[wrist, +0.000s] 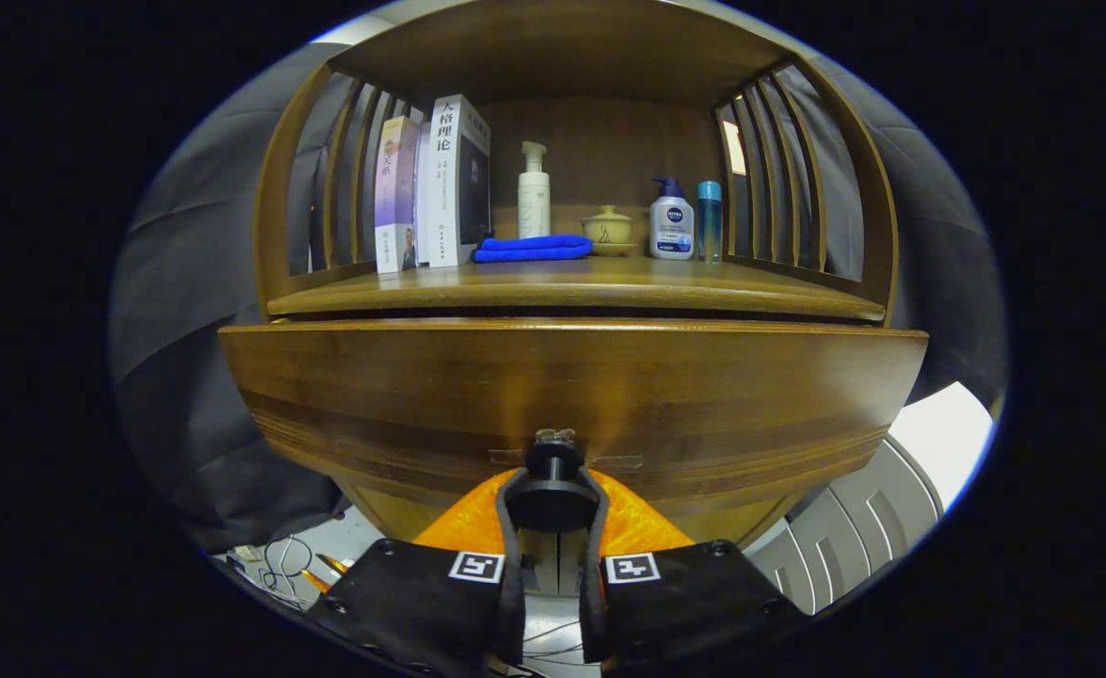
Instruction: Pull open the drawer, take out the items inside it, and place them on the countertop above the cabinet.
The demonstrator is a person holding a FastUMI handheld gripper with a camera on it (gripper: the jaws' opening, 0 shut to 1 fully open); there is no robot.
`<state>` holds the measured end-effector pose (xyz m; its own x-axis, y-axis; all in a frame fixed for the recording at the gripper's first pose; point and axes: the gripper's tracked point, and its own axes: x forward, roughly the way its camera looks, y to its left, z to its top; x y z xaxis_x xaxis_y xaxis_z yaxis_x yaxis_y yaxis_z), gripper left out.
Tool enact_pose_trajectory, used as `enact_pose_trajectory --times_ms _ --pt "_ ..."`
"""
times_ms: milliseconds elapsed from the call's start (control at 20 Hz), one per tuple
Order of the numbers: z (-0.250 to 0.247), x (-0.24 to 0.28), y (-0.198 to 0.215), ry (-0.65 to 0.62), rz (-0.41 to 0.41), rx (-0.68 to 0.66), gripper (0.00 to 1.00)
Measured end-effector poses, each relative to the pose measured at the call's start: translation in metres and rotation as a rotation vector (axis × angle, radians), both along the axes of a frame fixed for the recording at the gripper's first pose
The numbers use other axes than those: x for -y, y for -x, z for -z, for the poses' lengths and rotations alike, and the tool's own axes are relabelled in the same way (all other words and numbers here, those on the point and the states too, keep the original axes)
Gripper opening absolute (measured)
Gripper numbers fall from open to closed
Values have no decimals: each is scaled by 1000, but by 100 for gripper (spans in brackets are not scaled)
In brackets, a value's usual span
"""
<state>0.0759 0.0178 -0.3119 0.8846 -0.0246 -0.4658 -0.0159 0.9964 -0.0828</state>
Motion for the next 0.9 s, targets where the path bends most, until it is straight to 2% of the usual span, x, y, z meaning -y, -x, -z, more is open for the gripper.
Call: enact_pose_trajectory --times_ms 350,900 --pt "-1 0 23 6 -61 -8 25" --pt "-5 -3 70 25 -101 -4 25"
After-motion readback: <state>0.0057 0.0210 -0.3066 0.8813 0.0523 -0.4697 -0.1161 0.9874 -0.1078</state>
